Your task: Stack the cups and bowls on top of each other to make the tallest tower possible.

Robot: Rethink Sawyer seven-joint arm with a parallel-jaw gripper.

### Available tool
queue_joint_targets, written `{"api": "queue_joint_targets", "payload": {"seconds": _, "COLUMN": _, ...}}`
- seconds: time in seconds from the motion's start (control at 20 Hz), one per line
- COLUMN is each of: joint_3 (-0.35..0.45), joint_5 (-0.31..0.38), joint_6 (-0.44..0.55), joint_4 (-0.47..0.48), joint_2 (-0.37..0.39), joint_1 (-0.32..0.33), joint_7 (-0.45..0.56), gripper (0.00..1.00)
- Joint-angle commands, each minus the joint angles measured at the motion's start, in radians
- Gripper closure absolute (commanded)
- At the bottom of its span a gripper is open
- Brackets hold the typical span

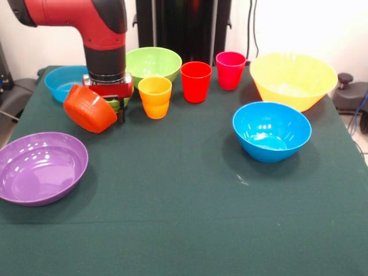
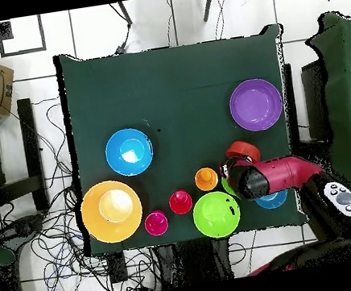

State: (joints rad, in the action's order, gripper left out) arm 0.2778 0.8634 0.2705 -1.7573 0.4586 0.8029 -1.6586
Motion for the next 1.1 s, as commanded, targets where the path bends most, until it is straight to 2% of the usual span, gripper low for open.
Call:
{"api": "queue_joint_targets", "payload": {"seconds": 0.05, "joint_3": -0.087, "joint_5": 0.094, "joint_6": -0.036, "joint_4": 0.077, "joint_2": -0.061, "joint_1": -0.077, "joint_7": -0.066, "gripper": 0.0}}
{"api": "queue_joint_targets", "payload": {"seconds": 0.3, "joint_3": -0.103, "joint_5": 0.082, "joint_6": -0.065, "joint_4": 0.066, "joint_2": -0.065, "joint_1": -0.075, "joint_7": -0.046, "gripper": 0.0}}
{"api": "queue_joint_targets", "payload": {"seconds": 0.75, "joint_3": -0.085, "joint_5": 0.058, "joint_6": -0.066, "joint_4": 0.046, "joint_2": -0.041, "joint_1": -0.058, "joint_7": -0.017, "gripper": 0.0}}
{"api": "queue_joint_targets", "payload": {"seconds": 0.95, "joint_3": -0.036, "joint_5": 0.023, "joint_6": -0.024, "joint_4": 0.011, "joint_2": 0.031, "joint_1": -0.046, "joint_7": 0.016, "gripper": 0.0}}
{"api": "queue_joint_targets", "payload": {"seconds": 1.1, "joint_3": 0.009, "joint_5": -0.028, "joint_6": 0.037, "joint_4": -0.025, "joint_2": 0.12, "joint_1": -0.032, "joint_7": 0.049, "gripper": 0.0}}
